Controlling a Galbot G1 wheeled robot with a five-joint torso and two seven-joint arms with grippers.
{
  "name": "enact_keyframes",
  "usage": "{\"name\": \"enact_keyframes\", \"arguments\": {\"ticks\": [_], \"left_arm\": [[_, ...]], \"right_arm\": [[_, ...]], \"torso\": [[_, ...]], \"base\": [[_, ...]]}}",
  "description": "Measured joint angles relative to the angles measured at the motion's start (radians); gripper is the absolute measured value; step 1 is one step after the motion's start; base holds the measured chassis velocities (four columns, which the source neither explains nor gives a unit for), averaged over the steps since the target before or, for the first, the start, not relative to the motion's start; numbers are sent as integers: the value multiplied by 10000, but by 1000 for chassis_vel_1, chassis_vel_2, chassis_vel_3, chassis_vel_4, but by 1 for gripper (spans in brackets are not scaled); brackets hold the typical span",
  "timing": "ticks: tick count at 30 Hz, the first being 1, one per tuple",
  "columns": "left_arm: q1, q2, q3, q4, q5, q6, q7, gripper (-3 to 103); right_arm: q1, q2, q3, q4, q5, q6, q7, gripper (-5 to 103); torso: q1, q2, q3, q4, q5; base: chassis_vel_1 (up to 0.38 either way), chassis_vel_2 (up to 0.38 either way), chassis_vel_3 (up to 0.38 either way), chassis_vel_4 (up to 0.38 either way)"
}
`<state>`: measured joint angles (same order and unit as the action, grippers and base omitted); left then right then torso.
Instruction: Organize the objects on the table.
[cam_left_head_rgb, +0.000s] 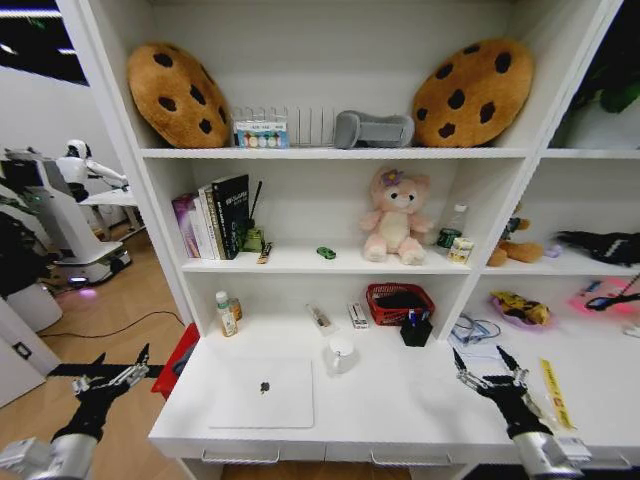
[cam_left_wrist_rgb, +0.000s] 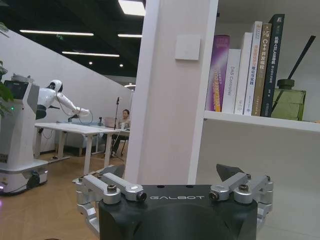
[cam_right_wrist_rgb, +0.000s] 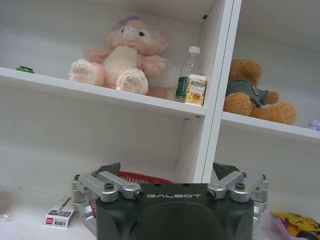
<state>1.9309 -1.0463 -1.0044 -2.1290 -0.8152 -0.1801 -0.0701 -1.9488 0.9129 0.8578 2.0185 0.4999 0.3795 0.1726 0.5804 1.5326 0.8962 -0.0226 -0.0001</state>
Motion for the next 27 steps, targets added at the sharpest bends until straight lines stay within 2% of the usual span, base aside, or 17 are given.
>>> {"name": "enact_keyframes", "arguments": {"ticks": [10,12,14,15,18,20,24,25,27], "left_arm": [[-1,0,0,0,0,0,0,100],[0,0,0,0,0,0,0,100],[-1,0,0,0,0,0,0,100],[-1,0,0,0,0,0,0,100],[-1,0,0,-1,0,0,0,100],[-1,0,0,0,1,0,0,100],[-1,0,-1,0,0,0,2,100],[-1,0,0,0,0,0,2,100],[0,0,0,0,1,0,2,100]], "right_arm": [[0,0,0,0,0,0,0,100],[0,0,0,0,0,0,0,100],[0,0,0,0,0,0,-1,100],[0,0,0,0,0,0,0,100],[-3,0,0,0,0,0,0,100],[-2,-1,0,1,0,0,0,100],[0,0,-1,0,0,0,0,100],[-4,0,1,0,0,1,1,100],[0,0,0,1,0,0,0,100]], "torso": [[0,0,0,0,-2],[-1,0,-1,1,-4],[0,0,0,0,10],[0,0,-1,0,-4],[-3,1,-2,-1,6],[-2,1,-1,1,-5],[-4,2,-2,-1,8],[-5,3,-3,0,-10],[-3,1,-1,0,-3]], "base": [[113,-120,-121,103],[207,-248,-216,230],[236,-216,-216,240],[235,-264,-231,270],[250,-263,-261,271],[298,-286,-284,291],[327,-302,-323,311],[352,-352,-337,364],[365,-360,-350,364]]}}
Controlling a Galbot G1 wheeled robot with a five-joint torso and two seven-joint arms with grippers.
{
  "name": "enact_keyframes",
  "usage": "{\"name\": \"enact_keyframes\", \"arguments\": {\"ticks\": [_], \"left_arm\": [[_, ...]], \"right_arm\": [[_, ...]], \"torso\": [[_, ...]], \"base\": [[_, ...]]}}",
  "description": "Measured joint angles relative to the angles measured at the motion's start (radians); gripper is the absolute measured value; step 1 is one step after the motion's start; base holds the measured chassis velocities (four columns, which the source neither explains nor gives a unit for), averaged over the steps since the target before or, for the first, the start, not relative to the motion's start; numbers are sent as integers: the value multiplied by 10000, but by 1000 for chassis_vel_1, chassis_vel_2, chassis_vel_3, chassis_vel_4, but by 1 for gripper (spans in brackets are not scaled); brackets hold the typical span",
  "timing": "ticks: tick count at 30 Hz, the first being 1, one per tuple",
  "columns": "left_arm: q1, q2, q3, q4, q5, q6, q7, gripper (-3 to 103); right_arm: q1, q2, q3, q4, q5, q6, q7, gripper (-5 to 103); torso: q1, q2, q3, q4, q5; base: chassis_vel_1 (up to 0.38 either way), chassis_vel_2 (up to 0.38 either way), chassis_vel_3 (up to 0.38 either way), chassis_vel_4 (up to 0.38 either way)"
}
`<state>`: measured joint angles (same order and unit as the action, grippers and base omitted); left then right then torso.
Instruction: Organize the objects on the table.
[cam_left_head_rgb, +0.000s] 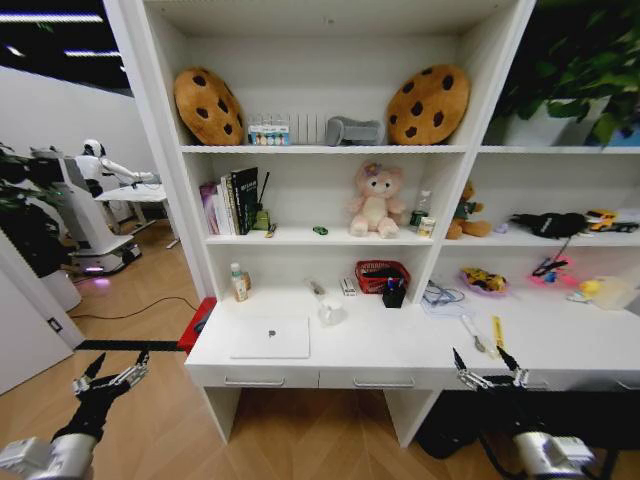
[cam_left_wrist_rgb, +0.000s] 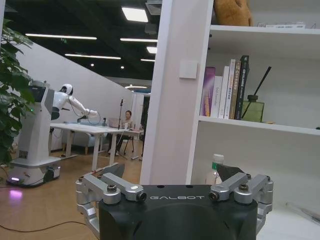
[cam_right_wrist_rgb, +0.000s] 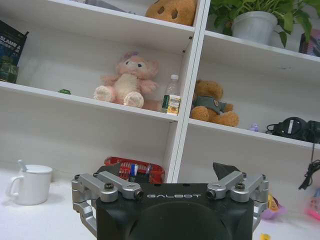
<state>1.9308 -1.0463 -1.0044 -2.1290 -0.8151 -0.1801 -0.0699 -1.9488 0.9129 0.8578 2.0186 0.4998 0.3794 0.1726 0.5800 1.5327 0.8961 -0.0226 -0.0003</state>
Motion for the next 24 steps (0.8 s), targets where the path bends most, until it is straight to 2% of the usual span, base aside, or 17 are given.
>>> {"name": "enact_keyframes", "arguments": {"ticks": [2,3,4,6,7,9,10,11,12,13,14,16,17,18,19,21,24], "left_arm": [[0,0,0,-2,0,0,0,100],[0,0,0,-1,0,0,-1,100],[0,-1,0,0,-1,0,-1,100],[0,-1,0,0,0,0,-1,100],[1,-1,0,-2,0,0,-1,100],[1,-1,0,-1,0,0,-1,100],[7,-2,-1,1,-1,0,-4,100],[7,-2,-1,1,-1,0,-4,100],[-2,0,1,-1,0,1,0,100],[2,0,0,-3,0,1,0,100],[5,-2,0,-1,0,1,-1,100],[5,-2,-1,0,0,1,-5,100],[4,-2,0,0,0,1,-5,100],[4,-2,0,0,0,1,-5,100],[0,-1,1,-1,-1,1,-4,100],[-2,0,1,-2,0,0,-2,100],[-3,0,1,-1,0,0,-2,100]], "right_arm": [[-4,0,0,-1,0,0,0,100],[-5,1,-1,-1,0,0,0,100],[-6,0,0,0,0,1,1,100],[-1,0,0,-1,0,0,1,100],[-4,1,-1,-2,1,0,1,100],[-5,1,-1,-2,0,1,1,100],[-6,0,-1,2,0,1,0,100],[-6,0,-1,2,0,1,0,100],[-6,1,0,-2,2,-1,2,100],[-6,2,-1,-3,1,-1,1,100],[-5,2,0,-2,0,0,2,100],[-1,1,-1,3,0,0,-1,100],[-4,1,0,3,-1,1,0,100],[-4,1,0,3,-1,1,0,100],[-4,1,0,0,0,0,0,100],[-5,1,-1,-1,1,0,1,100],[0,1,0,-1,0,0,1,100]], "torso": [[1,-1,1,-2,14],[-4,3,-3,-1,11],[-5,5,-3,2,-11],[-1,1,0,1,0],[0,0,1,-1,20],[-7,5,-4,-1,6],[-10,10,-6,13,-13],[-10,10,-6,13,-13],[-3,0,0,-11,8],[-4,1,-1,-3,16],[-9,9,-6,2,-6],[-7,7,-4,14,-5],[-7,6,-3,1,-8],[-7,6,-3,1,-8],[-5,2,-1,-5,14],[3,-2,2,-9,17],[12,-5,4,-3,-7]], "base": [[379,-394,-393,366],[331,-394,-393,361],[386,-372,-318,368],[386,-365,-376,368],[402,-365,-341,328],[293,-372,-341,328],[293,-317,-297,321],[293,-317,-297,321],[242,-317,-260,174],[182,-248,-138,219],[182,-101,-138,219],[133,-38,-104,179],[46,26,-84,66],[46,26,-84,66],[-57,-1,-84,-20],[-57,-34,5,-20],[-76,12,66,-35]]}}
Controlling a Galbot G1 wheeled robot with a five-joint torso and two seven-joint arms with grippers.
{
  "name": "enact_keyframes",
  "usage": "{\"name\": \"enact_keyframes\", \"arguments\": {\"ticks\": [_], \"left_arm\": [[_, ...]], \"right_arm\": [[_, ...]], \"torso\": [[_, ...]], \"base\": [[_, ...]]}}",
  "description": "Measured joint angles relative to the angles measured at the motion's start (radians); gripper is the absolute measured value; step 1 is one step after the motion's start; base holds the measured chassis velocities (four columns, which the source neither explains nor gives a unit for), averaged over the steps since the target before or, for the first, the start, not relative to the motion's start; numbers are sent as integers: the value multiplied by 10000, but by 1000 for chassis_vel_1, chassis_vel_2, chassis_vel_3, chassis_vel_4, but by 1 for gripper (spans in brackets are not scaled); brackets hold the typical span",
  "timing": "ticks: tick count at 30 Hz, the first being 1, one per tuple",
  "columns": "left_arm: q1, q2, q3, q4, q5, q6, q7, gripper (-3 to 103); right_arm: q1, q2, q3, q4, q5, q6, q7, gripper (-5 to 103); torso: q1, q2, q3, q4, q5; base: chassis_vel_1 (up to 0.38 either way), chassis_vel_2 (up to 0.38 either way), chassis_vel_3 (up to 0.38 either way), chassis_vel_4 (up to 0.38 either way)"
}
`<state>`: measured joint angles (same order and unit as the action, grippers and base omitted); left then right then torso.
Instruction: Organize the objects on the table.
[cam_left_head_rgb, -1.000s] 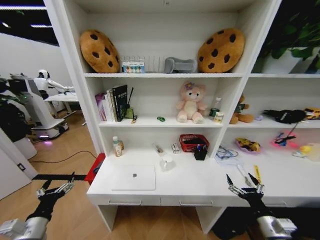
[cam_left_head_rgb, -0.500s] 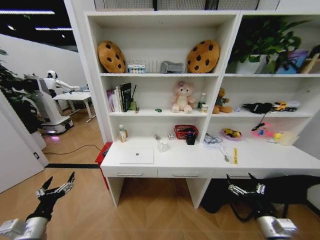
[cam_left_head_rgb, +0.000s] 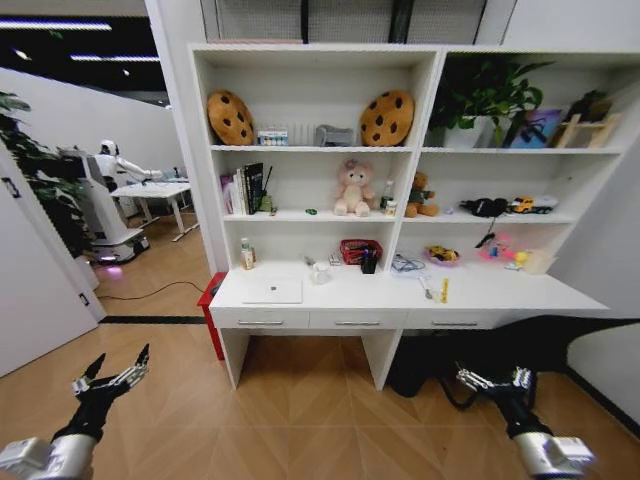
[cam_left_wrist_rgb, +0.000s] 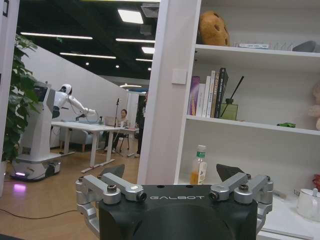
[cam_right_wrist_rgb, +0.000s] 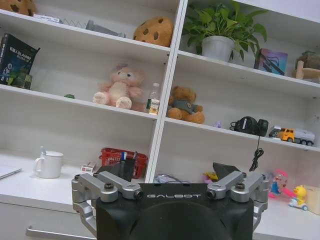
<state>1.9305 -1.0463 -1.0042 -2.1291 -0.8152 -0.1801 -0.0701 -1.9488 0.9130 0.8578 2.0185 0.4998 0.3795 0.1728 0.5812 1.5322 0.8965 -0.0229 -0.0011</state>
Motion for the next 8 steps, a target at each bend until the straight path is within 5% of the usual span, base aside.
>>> {"name": "enact_keyframes", "arguments": {"ticks": [8], "left_arm": [[2,0,0,0,0,0,1,100]], "right_arm": [[2,-1,0,0,0,0,-1,100]], "torso": [[-9,3,-3,1,13]], "base": [[-3,20,25,-5]]}}
